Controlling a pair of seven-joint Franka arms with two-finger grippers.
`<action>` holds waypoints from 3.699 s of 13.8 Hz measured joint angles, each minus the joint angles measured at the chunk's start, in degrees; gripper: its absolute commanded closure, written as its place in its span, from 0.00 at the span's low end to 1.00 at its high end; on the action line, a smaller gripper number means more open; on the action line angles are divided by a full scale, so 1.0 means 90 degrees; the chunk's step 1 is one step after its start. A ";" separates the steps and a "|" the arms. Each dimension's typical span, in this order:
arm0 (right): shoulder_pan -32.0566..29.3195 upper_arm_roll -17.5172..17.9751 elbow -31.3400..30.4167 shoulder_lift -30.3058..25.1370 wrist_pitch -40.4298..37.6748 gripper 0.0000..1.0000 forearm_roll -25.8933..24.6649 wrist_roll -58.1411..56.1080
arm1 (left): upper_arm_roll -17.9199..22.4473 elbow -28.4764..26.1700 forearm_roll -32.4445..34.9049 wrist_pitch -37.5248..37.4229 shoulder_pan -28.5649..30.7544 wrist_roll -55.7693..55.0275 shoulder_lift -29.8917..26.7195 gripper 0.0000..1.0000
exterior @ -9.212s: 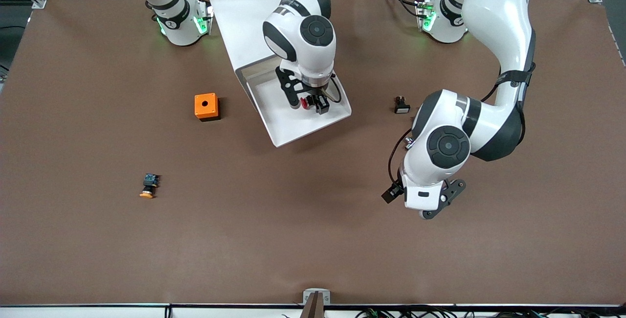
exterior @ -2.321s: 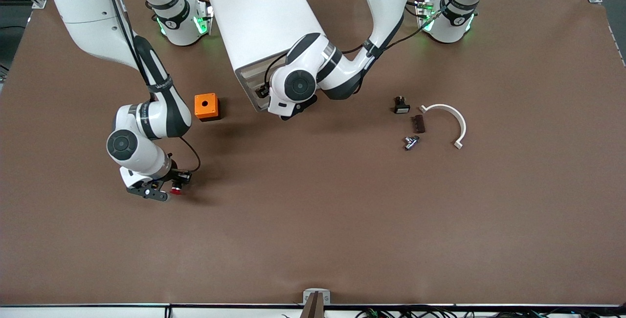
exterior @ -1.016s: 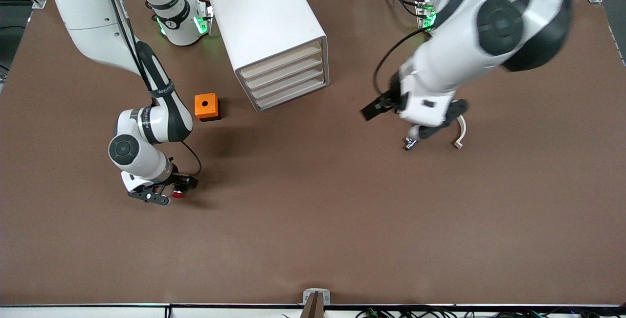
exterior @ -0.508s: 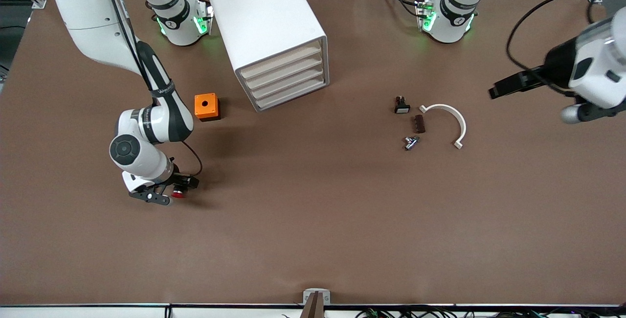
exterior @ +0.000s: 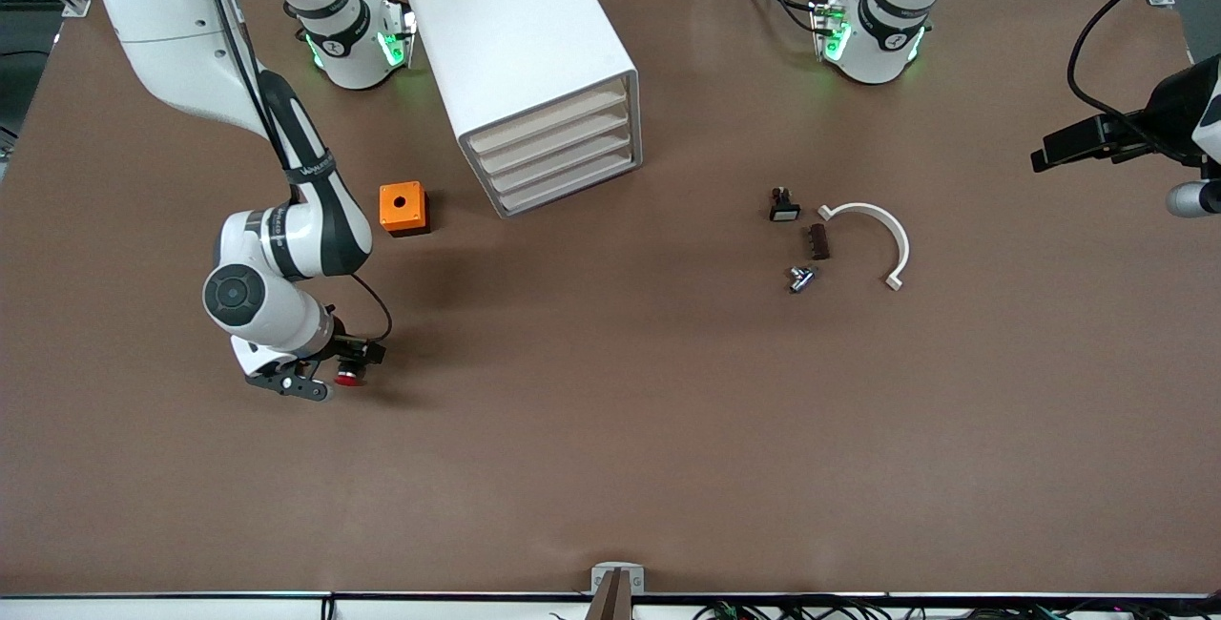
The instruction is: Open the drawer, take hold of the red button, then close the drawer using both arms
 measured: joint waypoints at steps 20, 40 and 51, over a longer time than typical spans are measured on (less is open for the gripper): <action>-0.0884 -0.0064 0.0173 -0.2470 -0.3469 0.00 -0.0007 -0.1803 | 0.0066 -0.1748 0.0267 0.2317 -0.0235 0.0145 -0.1597 0.00; -0.1087 -0.0047 0.1074 -0.3842 -0.5038 0.00 -0.0008 -0.2331 | 0.0062 -0.1286 0.0269 0.2193 -0.0274 0.0144 -0.0885 0.00; -0.1172 0.0021 0.1430 -0.3686 -0.5027 0.00 -0.0008 -0.2339 | 0.0061 -0.1286 0.0269 0.2095 -0.0280 0.0144 -0.0880 0.00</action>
